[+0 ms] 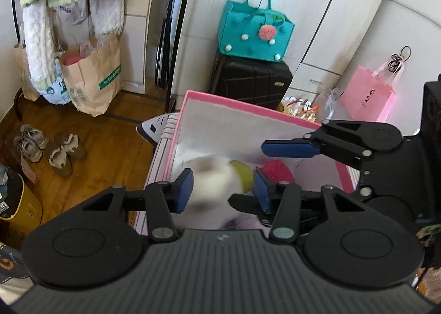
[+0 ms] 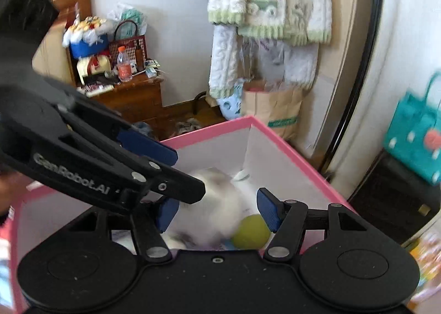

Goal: Organize soft objects
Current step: 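Lower the cat plush into the pink box and open the left gripper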

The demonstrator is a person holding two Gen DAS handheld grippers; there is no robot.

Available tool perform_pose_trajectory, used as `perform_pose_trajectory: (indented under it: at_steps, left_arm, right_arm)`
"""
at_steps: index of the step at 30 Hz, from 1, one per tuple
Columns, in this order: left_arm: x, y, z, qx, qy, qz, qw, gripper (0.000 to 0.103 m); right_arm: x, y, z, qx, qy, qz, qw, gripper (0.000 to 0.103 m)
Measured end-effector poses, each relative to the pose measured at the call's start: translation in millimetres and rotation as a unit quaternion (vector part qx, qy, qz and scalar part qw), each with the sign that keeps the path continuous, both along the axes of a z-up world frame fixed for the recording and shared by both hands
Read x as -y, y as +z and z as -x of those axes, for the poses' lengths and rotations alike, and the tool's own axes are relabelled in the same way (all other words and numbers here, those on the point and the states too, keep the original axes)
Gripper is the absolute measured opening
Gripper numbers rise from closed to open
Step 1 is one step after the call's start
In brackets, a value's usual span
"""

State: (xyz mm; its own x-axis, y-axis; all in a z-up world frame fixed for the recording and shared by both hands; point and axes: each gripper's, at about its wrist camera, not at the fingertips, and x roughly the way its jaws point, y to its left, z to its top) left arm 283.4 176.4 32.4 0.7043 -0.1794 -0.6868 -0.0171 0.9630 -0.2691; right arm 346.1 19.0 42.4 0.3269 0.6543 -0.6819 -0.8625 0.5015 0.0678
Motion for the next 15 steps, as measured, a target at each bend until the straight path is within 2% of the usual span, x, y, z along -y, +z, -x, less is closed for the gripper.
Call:
perform_pose_trajectory:
  at_steps: [2, 8, 15]
  left_arm:
    - [1.1, 1.9, 4.2, 0.006, 0.005, -0.001, 1.0, 0.045]
    - [1.0, 8.9, 26.0, 0.029, 0.026, -0.018, 0.9991, 0.045]
    - [13.3, 19.3, 50.7, 0.041, 0.015, -0.029, 0.9986, 0.045]
  right_arm:
    - [-2.6, -0.5, 7.0, 0.033, 0.005, 0.013, 0.999, 0.065]
    - [11.2, 12.8, 16.8, 0.027, -0.017, 0.001, 0.999, 0.065]
    - [49.8, 28.9, 50.8, 0.011, -0.05, -0.038, 0.998, 0.066]
